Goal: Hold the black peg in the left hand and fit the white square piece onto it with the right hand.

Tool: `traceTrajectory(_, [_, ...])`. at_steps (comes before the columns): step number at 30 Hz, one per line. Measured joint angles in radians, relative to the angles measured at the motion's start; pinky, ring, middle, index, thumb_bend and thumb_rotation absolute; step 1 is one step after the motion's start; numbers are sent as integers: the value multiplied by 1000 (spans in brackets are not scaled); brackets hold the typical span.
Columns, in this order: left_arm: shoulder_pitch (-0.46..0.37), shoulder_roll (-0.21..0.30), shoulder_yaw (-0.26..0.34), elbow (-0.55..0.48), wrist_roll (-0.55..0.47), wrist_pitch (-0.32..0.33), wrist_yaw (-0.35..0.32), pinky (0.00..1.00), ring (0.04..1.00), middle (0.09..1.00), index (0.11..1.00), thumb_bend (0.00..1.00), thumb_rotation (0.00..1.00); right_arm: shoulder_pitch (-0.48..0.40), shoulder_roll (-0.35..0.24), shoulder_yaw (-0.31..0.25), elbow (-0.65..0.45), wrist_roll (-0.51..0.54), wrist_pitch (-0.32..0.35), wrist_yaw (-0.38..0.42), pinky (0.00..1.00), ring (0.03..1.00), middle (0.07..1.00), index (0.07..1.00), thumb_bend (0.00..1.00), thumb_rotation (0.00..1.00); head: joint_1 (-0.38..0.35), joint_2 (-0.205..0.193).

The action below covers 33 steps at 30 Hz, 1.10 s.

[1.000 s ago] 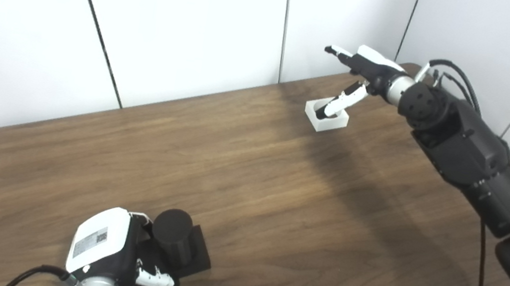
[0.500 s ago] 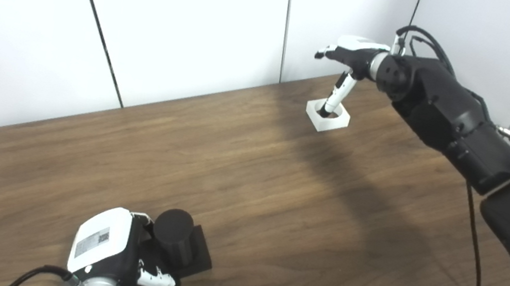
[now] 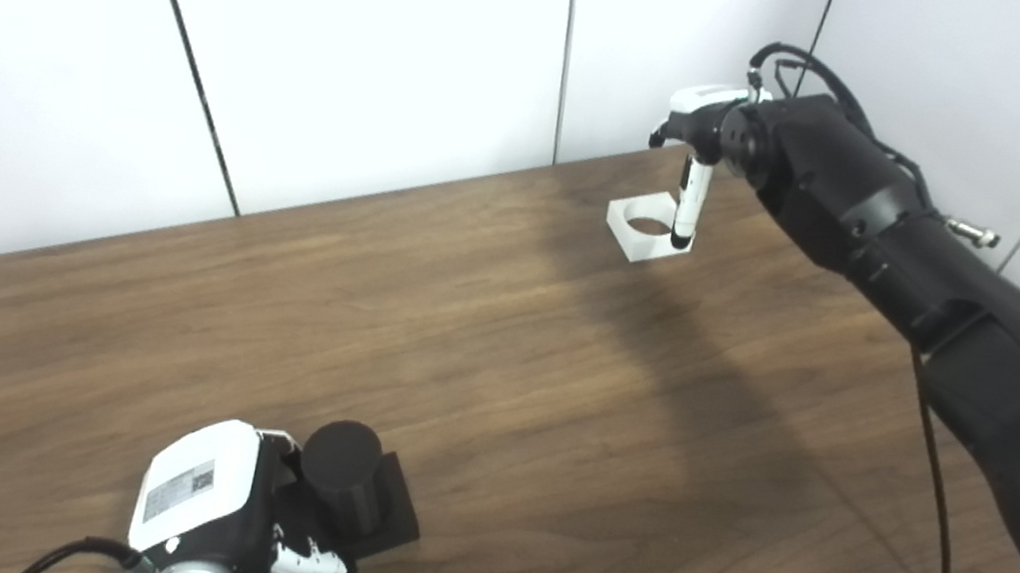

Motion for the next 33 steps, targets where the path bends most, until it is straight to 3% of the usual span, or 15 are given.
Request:
traceTrajectory(13, [2, 0, -14, -3, 34, 0, -4, 1000, 926, 832, 485, 525, 65, 4, 25, 2, 31, -31, -40, -7, 1000, 1000, 1000, 892, 1000, 199, 9, 8])
traceTrajectory(21, [6, -1, -16, -6, 36, 0, -4, 1000, 932, 835, 486, 523, 67, 40, 34, -4, 31, -32, -65, -17, 1000, 1000, 993, 874, 1000, 261, 15, 14])
traceTrajectory(33, [9, -2, -23, -10, 58, -1, -13, 1000, 929, 834, 486, 524, 67, 85, 38, -29, 38, -30, -108, -78, 1000, 1000, 974, 819, 1000, 270, 25, 23])
